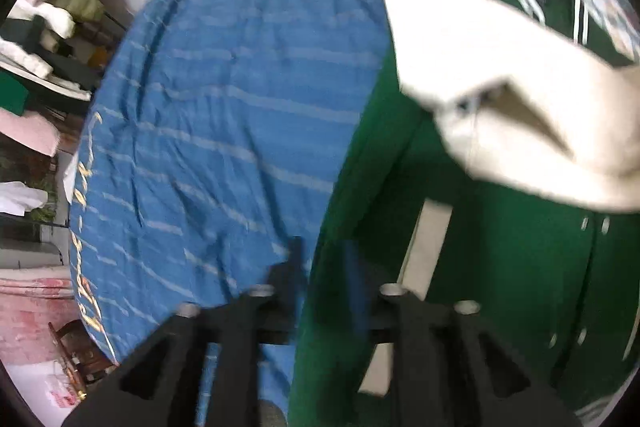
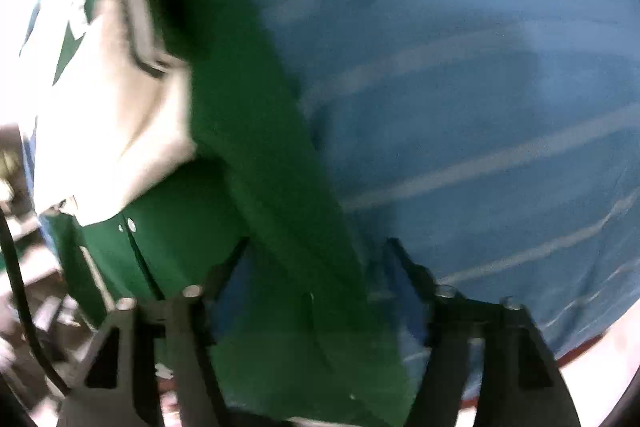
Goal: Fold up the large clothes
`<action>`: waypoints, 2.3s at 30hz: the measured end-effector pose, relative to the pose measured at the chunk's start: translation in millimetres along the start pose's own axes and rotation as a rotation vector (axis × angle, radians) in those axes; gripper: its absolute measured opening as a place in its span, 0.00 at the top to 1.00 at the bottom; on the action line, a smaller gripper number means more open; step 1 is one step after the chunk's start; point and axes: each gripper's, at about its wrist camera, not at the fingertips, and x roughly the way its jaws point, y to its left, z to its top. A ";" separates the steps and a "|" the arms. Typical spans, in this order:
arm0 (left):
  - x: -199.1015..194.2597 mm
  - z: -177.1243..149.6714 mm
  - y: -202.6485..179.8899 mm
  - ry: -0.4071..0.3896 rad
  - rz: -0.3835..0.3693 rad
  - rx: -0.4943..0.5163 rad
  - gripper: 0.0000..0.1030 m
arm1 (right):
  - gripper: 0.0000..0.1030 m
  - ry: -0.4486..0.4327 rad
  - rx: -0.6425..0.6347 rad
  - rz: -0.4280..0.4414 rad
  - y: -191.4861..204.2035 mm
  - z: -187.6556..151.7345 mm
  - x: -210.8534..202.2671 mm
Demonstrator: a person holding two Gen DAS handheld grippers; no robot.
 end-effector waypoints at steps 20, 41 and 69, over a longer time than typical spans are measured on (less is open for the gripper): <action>107.1 61.7 -22.1 0.001 0.002 -0.005 0.00 | 0.60 -0.228 0.149 -0.056 24.9 60.3 23.9; 72.6 56.5 39.8 0.025 -0.037 -0.169 0.00 | 0.51 -0.142 0.204 -0.079 86.8 8.4 -13.4; 90.5 54.2 -11.6 0.071 -0.037 -0.420 0.00 | 0.39 -0.300 0.149 0.306 159.9 -0.6 -24.8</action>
